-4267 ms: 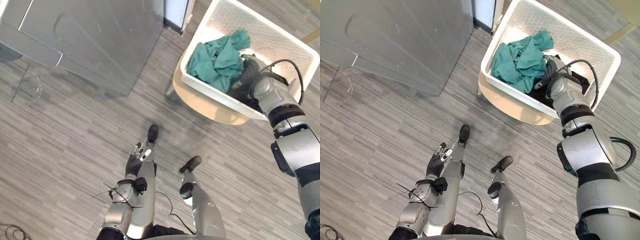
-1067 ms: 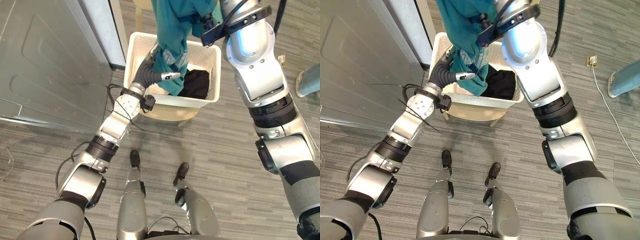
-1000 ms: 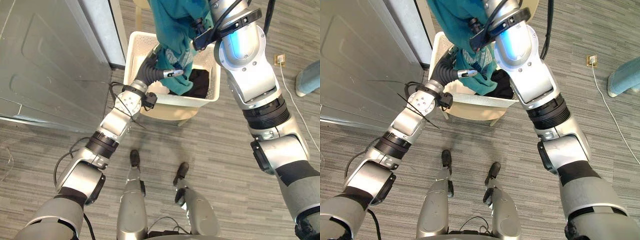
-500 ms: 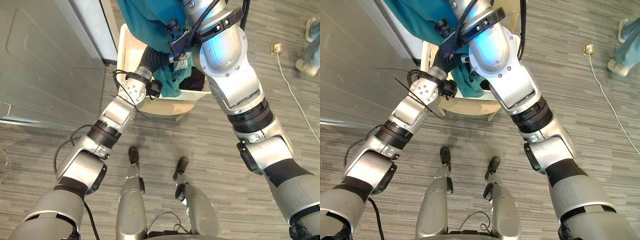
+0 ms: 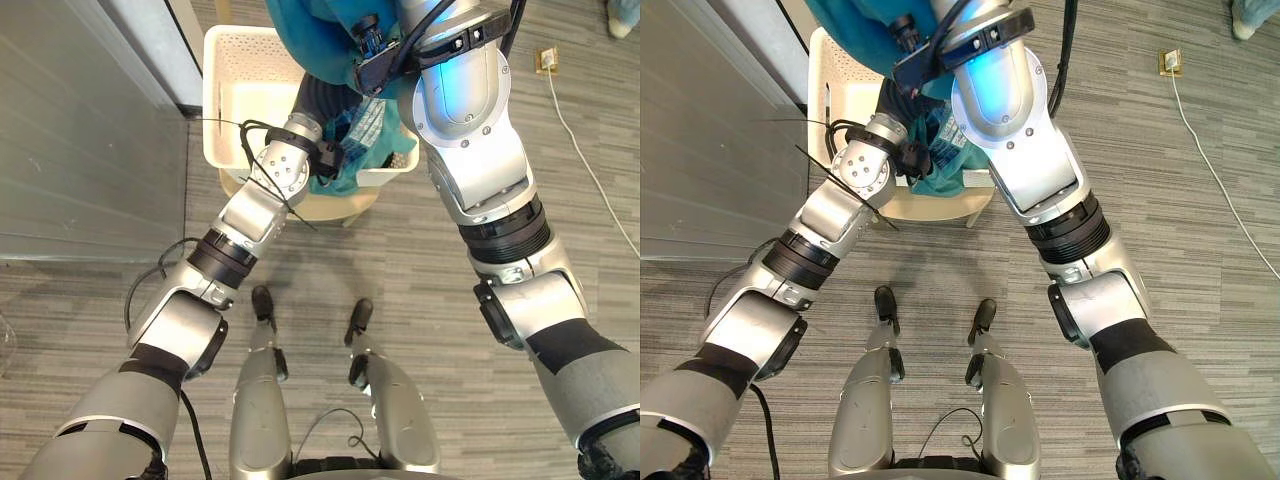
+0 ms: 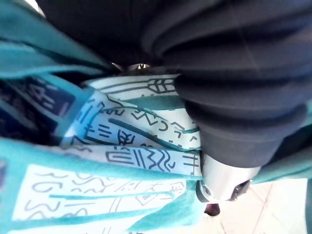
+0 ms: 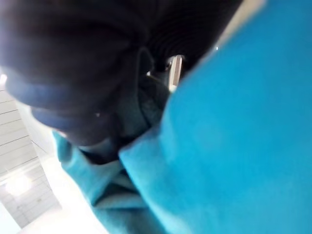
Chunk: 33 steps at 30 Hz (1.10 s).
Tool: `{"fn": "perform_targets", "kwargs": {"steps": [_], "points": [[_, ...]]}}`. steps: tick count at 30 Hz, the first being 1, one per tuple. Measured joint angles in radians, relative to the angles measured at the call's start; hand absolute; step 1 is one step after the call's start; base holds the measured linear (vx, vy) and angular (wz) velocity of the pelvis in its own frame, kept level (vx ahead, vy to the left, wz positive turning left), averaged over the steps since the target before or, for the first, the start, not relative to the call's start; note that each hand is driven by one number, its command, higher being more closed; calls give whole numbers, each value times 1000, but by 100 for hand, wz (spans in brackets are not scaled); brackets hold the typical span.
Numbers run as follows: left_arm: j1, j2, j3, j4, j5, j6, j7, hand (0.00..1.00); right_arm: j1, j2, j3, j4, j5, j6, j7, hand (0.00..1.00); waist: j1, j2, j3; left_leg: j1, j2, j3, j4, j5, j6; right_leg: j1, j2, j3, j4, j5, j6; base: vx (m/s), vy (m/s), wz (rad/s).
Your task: Pick up the laundry basket with both hands and put the clothes into the washing machine.
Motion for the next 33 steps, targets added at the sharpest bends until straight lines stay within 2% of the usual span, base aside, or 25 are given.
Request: {"fn": "perform_targets", "kwargs": {"steps": [4,9,12,15,17,21,24,27,29,31,33], "points": [[2,-27,17,0,16,0,37,100,47,2,-37,6,-23,0,-27,0,2,0,0,4,0,9,-1,-2,0,-1,0,8,-1,0,0,-37,-31,-6],[89,-34,138,-76,41,-1,59,100,170,0,-156,4,-23,12,-46,0,0,0,0,22,-2,25,-11,-2,0,4,-2,15,-2,0,0,-20,-26,-5],[113,-36,174,-93,41,-4,61,100,222,-5,-218,4,-23,30,-66,0,0,2,-1,26,-2,29,-12,-2,0,7,-2,15,-2,0,0,-23,-41,-1],[130,-53,181,-106,41,-3,62,100,242,-3,-219,4,-24,49,-66,0,-1,3,-1,52,-4,31,-25,-1,0,25,-3,17,-2,-1,1,-22,-35,-2],[154,-79,202,-136,41,-3,62,100,264,-3,-228,-2,-25,50,-65,0,-1,8,-4,68,-7,31,-29,-2,0,41,-5,14,-2,-6,3,-22,-31,5],[162,-76,250,-199,41,-3,63,100,328,-4,-301,-27,-33,60,-65,0,0,10,-5,85,-12,33,-33,-2,0,54,-8,15,-1,-7,3,-33,-47,2],[188,-72,301,-233,41,-3,72,100,430,-4,-381,-65,-35,71,-66,0,-1,25,-16,115,-18,33,-44,-2,0,80,-12,13,-1,-13,7,-5,-38,5],[325,-63,406,-350,43,-4,81,100,592,-3,-473,-137,-76,75,-69,0,-1,89,-71,134,-24,33,-45,-16,-4,101,-19,13,-1,-26,18,33,-39,2],[403,-50,482,-412,46,-4,84,100,703,1,-505,-149,-101,85,-67,0,0,106,-104,156,-22,34,-45,-26,-9,120,-16,15,-1,-34,18,80,-57,-4],[453,-23,542,-456,55,-5,85,100,817,14,-533,-159,-112,101,-63,0,-2,112,-117,196,-18,34,-45,-38,-18,158,-12,15,-2,-49,20,100,-82,-2],[498,20,608,-498,82,-6,84,100,968,69,-563,-176,-136,108,-50,0,-2,111,-171,219,-9,34,-44,-53,-33,184,-4,14,-7,-59,18,100,-71,-2]]}}
